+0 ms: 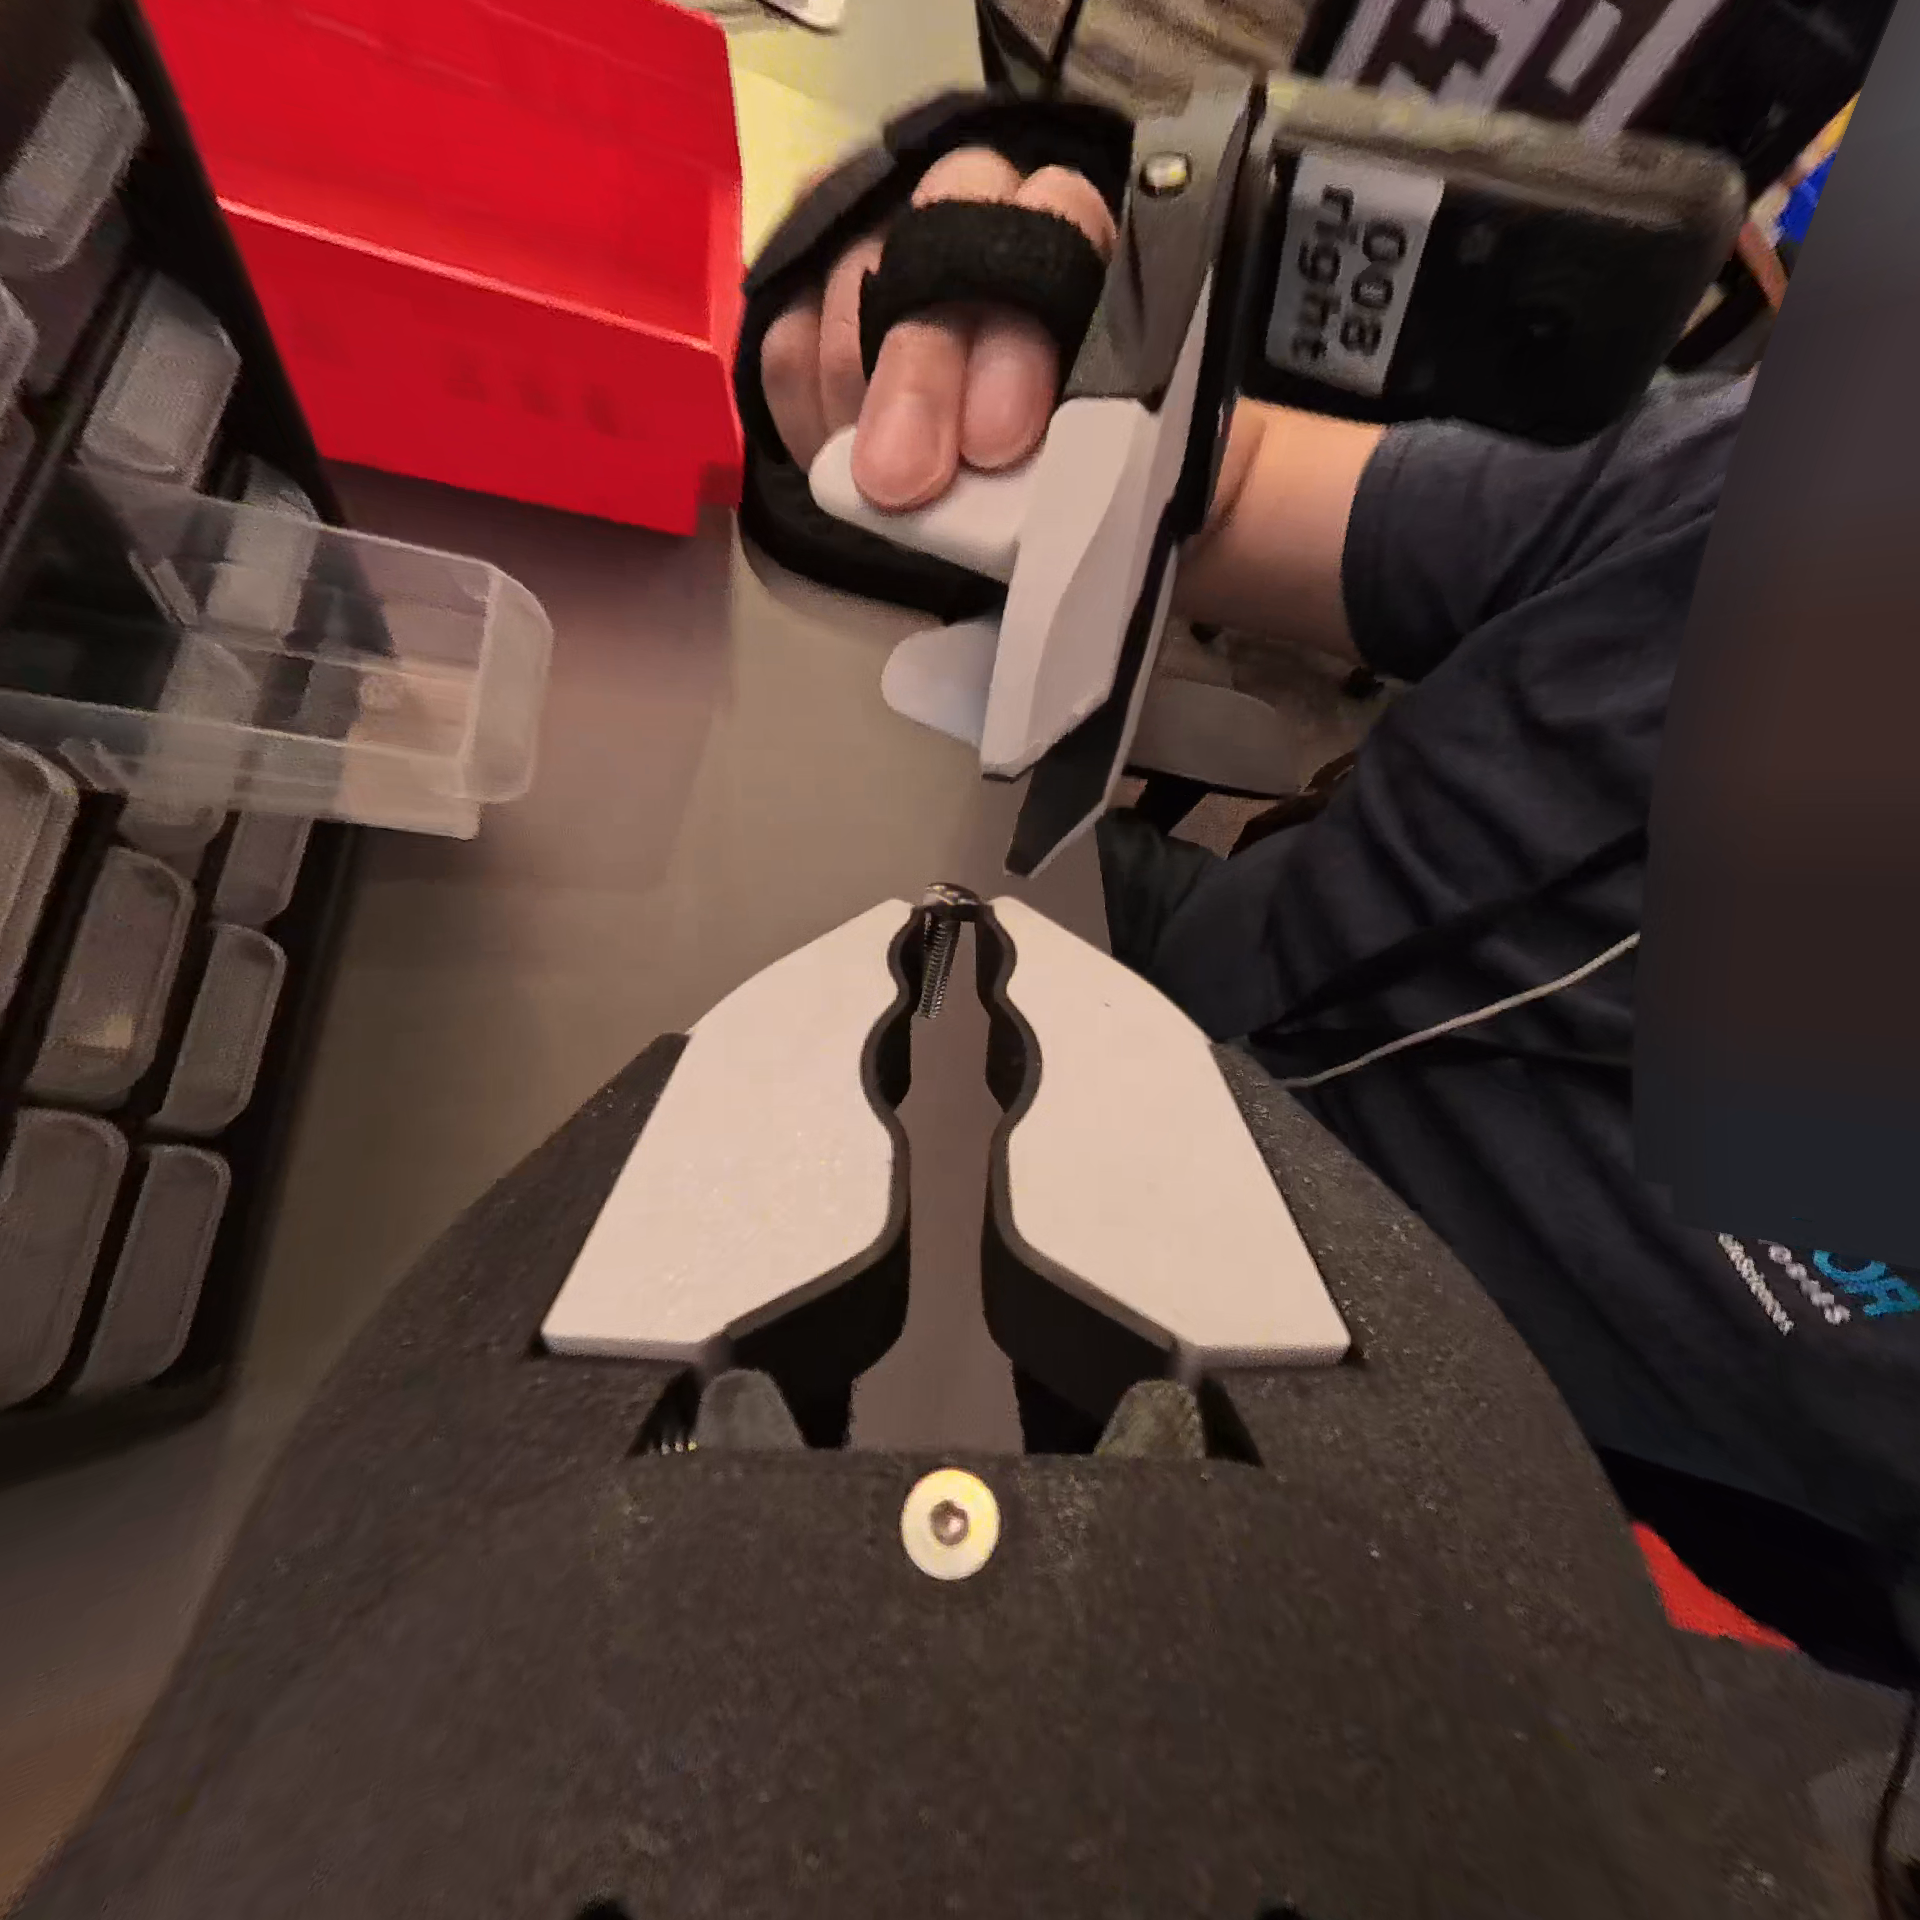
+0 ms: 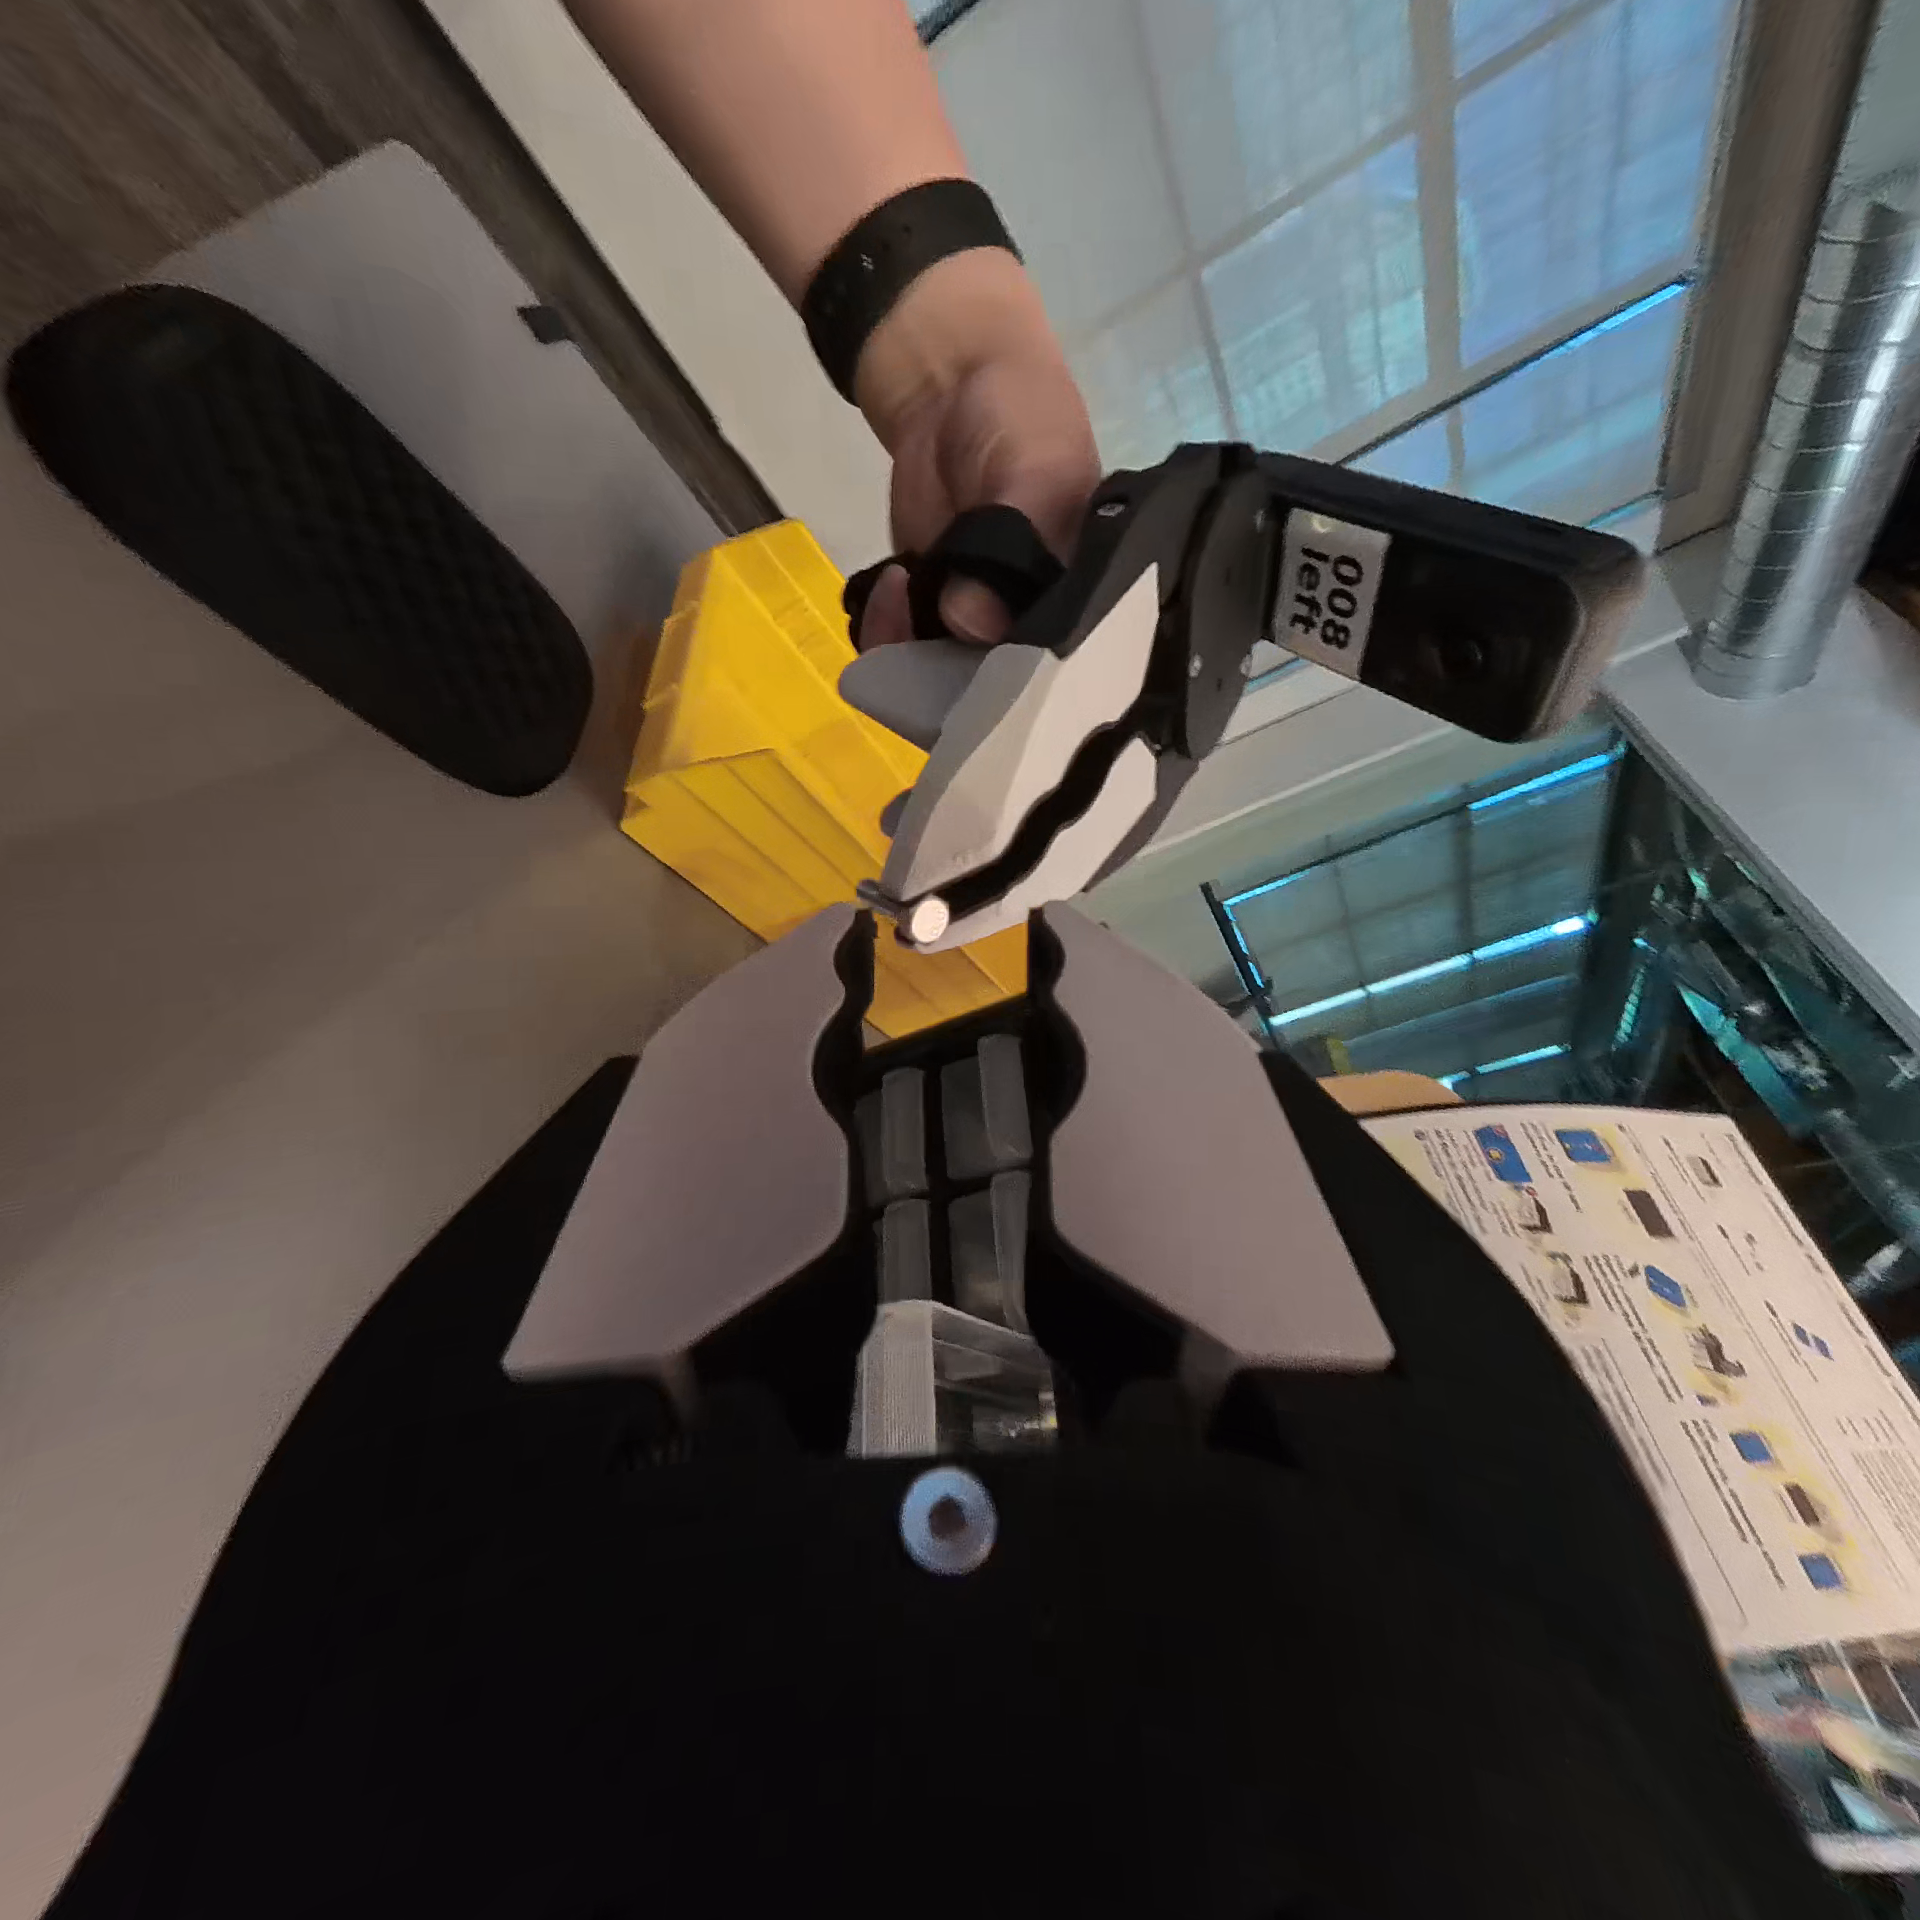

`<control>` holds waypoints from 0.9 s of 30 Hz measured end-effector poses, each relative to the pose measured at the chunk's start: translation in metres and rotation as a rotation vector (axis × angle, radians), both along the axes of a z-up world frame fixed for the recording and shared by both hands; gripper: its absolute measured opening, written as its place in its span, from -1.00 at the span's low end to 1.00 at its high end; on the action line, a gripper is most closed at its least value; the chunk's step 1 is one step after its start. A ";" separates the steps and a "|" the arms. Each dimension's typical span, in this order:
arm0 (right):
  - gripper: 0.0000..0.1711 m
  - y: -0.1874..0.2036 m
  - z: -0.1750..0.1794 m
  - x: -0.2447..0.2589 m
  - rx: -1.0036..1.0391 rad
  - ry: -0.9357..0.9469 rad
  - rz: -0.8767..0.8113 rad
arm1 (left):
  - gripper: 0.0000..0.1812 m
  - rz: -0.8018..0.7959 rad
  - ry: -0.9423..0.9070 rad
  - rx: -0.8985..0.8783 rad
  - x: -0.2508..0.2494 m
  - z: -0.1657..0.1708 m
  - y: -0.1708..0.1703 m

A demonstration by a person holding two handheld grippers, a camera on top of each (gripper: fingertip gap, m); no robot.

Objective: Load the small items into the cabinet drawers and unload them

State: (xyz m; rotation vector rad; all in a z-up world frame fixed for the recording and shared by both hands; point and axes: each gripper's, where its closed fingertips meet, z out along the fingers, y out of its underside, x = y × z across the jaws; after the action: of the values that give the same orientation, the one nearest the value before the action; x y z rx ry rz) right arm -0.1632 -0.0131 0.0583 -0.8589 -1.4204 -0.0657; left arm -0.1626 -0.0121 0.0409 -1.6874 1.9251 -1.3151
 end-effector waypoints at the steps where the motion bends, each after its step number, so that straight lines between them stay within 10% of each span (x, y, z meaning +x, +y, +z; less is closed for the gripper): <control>1: -0.66 0.001 0.001 0.003 0.005 0.032 -0.015 | -0.90 0.029 -0.015 -0.017 0.004 0.003 0.002; 15: -0.74 0.027 0.018 0.030 -0.536 0.833 -0.105 | -0.90 0.246 -0.337 -0.144 0.038 0.050 0.015; 27: -0.86 0.017 0.019 0.021 -0.700 0.884 0.057 | -0.90 0.210 -0.375 -0.087 0.041 0.044 0.003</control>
State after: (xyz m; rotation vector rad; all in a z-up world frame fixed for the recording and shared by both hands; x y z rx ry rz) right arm -0.1421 0.0037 0.0770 -1.2023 -0.6016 0.8057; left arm -0.1218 -0.0087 0.0845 -1.5007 1.4599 -1.5196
